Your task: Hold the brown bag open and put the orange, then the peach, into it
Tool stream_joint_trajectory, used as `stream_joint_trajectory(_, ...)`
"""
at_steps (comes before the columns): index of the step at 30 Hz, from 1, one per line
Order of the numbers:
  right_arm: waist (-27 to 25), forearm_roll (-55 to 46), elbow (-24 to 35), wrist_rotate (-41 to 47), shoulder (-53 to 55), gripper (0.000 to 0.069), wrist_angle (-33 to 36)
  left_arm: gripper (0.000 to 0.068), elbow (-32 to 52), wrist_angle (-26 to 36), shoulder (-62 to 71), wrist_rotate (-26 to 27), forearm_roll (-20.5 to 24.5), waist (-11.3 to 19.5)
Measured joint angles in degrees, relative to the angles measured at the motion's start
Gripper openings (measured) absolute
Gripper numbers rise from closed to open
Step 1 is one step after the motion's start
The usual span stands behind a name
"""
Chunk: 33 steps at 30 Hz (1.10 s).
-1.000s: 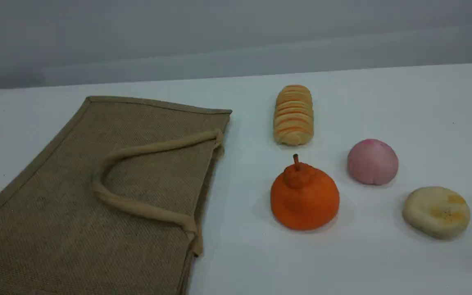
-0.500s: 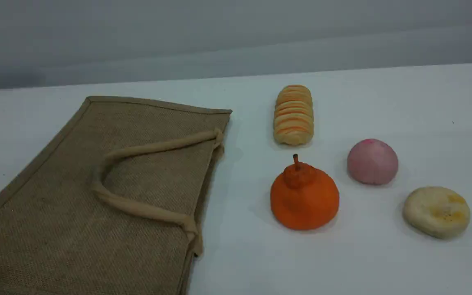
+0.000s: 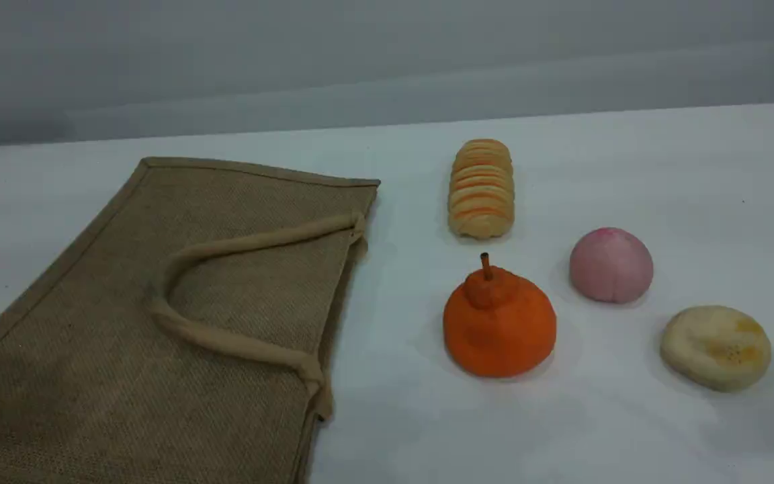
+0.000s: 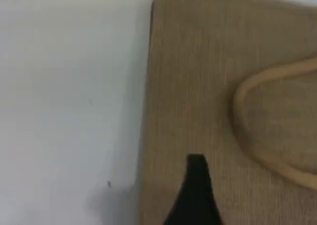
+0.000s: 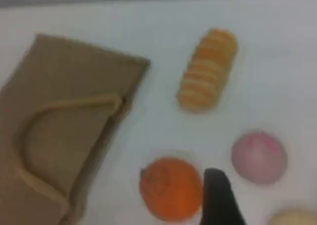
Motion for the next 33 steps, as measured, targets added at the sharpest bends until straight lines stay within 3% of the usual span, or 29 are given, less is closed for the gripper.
stream_joint_trajectory(5,0.17,2.58,0.00,-1.08,8.06,0.0365,-1.51,0.0512,0.00,-3.30,8.50,-1.41,-0.13,-0.06)
stream_joint_trajectory(11,5.84,8.10,-0.69,-4.52,16.55,0.0365,-7.98,0.0512,0.00,-7.87,18.08,-1.08,-6.05,-0.15)
stream_joint_trajectory(16,11.38,9.85,-4.66,-4.52,23.15,0.0365,-10.19,0.0512,0.00,-12.32,24.88,-0.91,-7.55,-2.74)
stream_joint_trajectory(20,12.61,10.02,-8.07,-4.52,27.56,0.0365,-9.93,0.0512,-0.92,-17.32,29.68,-1.28,-7.55,-4.12)
stream_joint_trajectory(33,12.61,10.46,-10.14,-4.86,30.39,0.0365,-9.38,0.0512,-15.32,-11.42,44.15,-1.58,-7.60,-4.14)
